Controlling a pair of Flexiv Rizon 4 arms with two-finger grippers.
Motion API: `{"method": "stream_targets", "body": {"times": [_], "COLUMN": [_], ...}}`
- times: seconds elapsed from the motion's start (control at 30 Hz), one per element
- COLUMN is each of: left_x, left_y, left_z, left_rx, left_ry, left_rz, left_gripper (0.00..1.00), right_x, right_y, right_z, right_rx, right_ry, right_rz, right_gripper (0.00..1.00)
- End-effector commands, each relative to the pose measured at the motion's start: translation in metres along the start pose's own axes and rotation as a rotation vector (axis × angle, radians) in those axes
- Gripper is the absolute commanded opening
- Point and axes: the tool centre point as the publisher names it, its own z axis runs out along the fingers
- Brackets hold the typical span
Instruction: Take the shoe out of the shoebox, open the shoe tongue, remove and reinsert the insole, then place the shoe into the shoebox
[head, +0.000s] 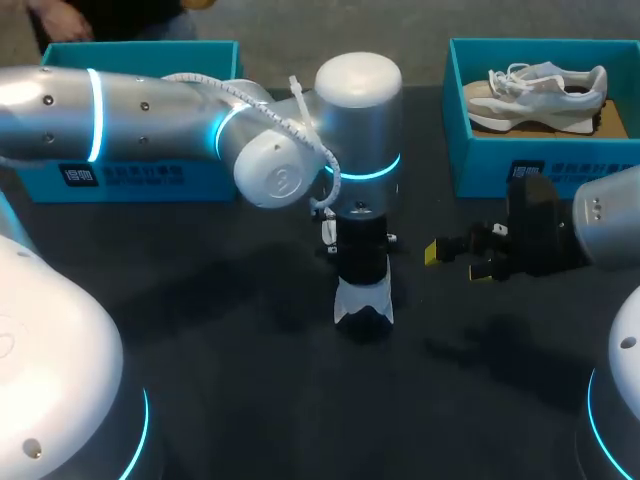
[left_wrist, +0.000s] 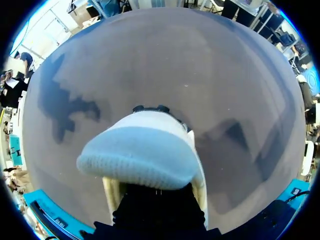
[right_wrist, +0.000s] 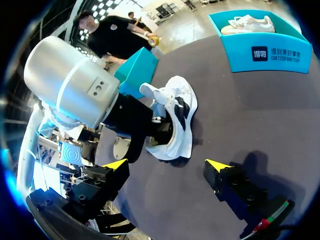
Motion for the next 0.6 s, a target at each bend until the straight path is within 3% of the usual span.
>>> {"method": "stream_targets", "body": {"times": [0.03, 0.2, 0.6], "left_x": [0.006, 0.0, -0.003], "left_y": [-0.003, -0.005, 0.0], "left_z": [-0.013, -0.021, 0.006], "left_rx": [-0.034, -0.05, -0.12], "left_ry": [-0.034, -0.042, 0.007], "left_rz": [0.004, 0.026, 0.029], "left_gripper": [0.0, 0.0, 0.0], "right_x": [0.001, 0.001, 0.001], "right_y": [-0.002, -0.002, -0.002], "right_z": [0.0, 0.0, 0.0], "right_rx": [-0.002, -0.002, -0.002], "right_ry": [-0.001, -0.001, -0.001], "right_rz": [0.0, 0.0, 0.0], "right_gripper": [1.0, 1.0, 1.0]}}
